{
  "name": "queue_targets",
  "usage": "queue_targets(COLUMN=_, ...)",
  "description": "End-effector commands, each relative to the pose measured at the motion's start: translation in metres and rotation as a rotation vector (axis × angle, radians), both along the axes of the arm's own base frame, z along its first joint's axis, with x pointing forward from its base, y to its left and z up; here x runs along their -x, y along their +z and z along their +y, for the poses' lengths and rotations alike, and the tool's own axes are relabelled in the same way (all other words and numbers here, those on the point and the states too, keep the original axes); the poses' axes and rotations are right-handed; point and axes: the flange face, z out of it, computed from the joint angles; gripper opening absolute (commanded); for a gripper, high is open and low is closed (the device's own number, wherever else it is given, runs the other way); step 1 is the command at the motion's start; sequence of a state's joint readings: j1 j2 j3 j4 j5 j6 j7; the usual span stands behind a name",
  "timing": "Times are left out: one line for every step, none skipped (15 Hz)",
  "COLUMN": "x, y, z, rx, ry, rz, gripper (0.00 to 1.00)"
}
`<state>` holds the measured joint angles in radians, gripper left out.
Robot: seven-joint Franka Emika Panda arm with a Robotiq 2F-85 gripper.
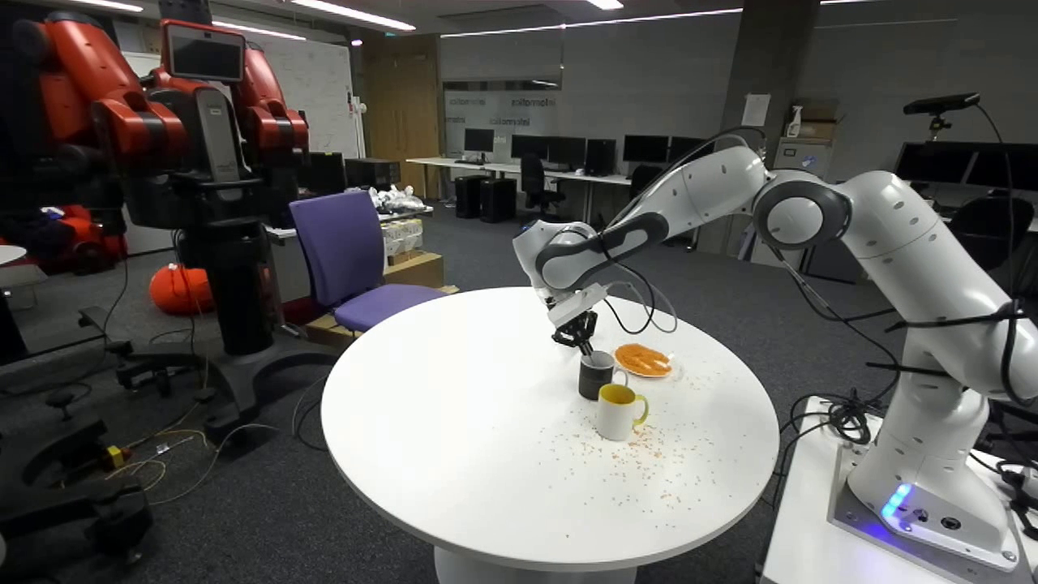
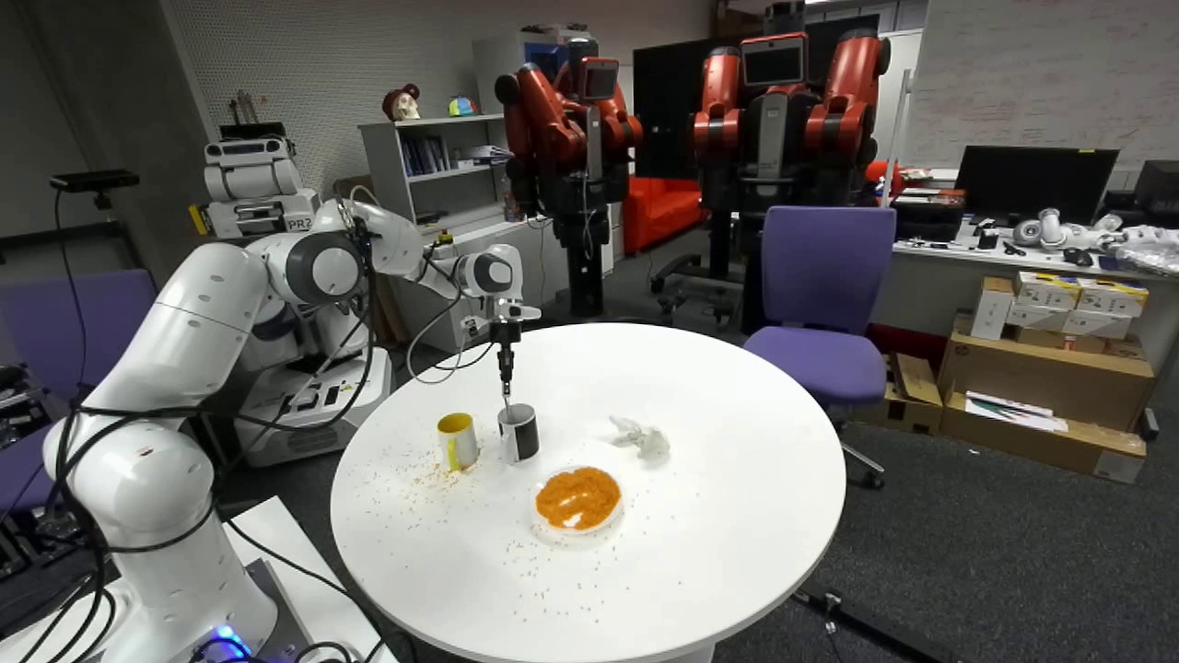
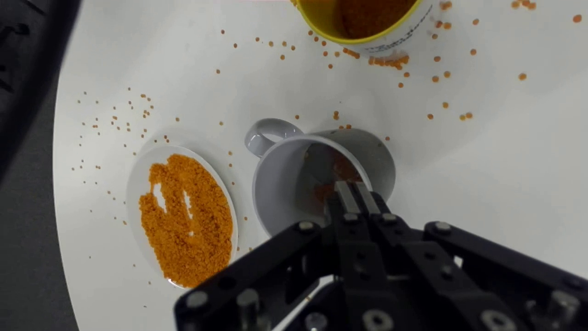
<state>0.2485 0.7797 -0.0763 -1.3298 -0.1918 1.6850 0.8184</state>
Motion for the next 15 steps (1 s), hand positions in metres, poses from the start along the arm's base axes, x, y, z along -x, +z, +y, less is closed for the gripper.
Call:
queue_targets(x=-0.005, y=0.032, z=-0.001, rx=0.008, ry=0.006, rz=-0.007, gripper=0.00)
queue_targets(x=-0.008, y=0.041, z=-0.001, rx=0.000, ry=0.004, rz=-0.029, gripper=0.00)
queue_targets(x=-0.011, y=0.050, z=-0.002, rx=-0.001, ry=0.002, rz=-0.053, gripper=0.00)
queue_targets(x=-0.014, y=0.061, z=-0.004, rx=-0.009, ry=-0.002, rz=-0.084, gripper=0.00)
queue_targets(x=-0.017, y=0.071, z=-0.004, rx=-0.021, ry=-0.004, rz=-0.108, gripper=0.00)
queue_targets(x=-0.020, y=0.084, z=-0.006, rx=-0.040, ry=-0.003, rz=-0.137, gripper=0.00)
queue_targets(x=-0.022, y=0.099, z=-0.009, rx=-0.063, ry=0.004, rz=-0.179, gripper=0.00)
queue_targets(x=-0.025, y=0.111, z=-0.012, rx=-0.080, ry=0.005, rz=-0.216, gripper=0.00)
queue_targets(x=-0.026, y=0.127, z=-0.015, rx=-0.120, ry=0.003, rz=-0.257, gripper=0.00)
queue_targets(x=-0.028, y=0.140, z=-0.017, rx=-0.152, ry=0.009, rz=-0.293, gripper=0.00)
queue_targets(x=-0.028, y=0.152, z=-0.019, rx=-0.181, ry=0.015, rz=-0.324, gripper=0.00)
queue_targets(x=-0.028, y=0.164, z=-0.022, rx=-0.226, ry=0.024, rz=-0.354, gripper=0.00)
queue_targets(x=-0.028, y=0.175, z=-0.025, rx=-0.271, ry=0.036, rz=-0.378, gripper=0.00)
queue_targets(x=-0.026, y=0.184, z=-0.029, rx=-0.316, ry=0.051, rz=-0.398, gripper=0.00)
queue_targets(x=-0.024, y=0.193, z=-0.037, rx=-0.362, ry=0.068, rz=-0.418, gripper=0.00)
